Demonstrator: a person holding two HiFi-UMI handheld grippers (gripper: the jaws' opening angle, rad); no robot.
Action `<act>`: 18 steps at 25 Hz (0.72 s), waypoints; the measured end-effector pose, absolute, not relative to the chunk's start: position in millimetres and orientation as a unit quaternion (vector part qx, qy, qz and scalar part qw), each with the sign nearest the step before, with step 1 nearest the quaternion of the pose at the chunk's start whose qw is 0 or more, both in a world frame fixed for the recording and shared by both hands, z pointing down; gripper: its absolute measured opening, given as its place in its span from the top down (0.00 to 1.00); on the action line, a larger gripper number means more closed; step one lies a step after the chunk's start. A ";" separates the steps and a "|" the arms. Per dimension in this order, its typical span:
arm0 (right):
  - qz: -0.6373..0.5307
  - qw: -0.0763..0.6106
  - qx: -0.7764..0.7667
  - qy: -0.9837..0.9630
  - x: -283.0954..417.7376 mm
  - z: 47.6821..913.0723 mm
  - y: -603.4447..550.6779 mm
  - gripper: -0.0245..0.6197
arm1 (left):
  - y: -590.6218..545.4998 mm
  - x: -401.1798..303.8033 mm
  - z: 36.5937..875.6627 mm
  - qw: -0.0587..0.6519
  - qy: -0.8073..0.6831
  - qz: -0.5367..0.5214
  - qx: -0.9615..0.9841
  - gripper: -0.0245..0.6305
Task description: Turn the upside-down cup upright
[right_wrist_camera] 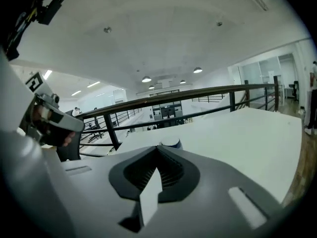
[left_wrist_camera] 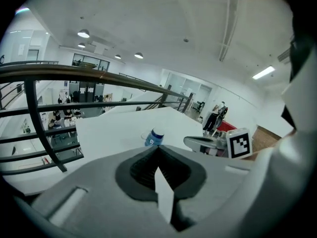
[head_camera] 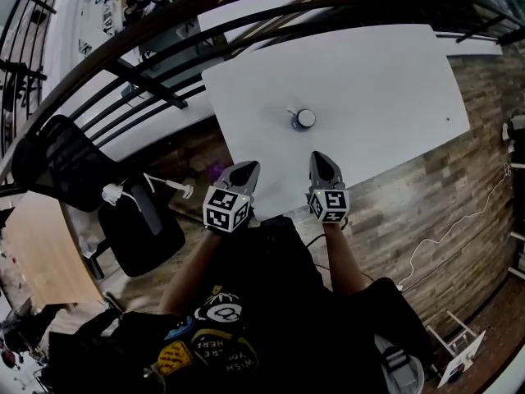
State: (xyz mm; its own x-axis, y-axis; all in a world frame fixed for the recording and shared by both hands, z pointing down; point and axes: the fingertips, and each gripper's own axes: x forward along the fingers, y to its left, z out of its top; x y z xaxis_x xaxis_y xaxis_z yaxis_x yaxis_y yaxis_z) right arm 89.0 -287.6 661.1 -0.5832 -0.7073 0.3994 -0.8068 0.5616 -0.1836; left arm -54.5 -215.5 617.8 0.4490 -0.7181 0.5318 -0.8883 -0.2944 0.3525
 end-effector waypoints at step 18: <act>0.208 0.060 0.530 -0.820 66.3 556.9 -124.3 0.96 | -111.1 -51.3 537.9 0.235 -0.462 0.095 0.850 0.96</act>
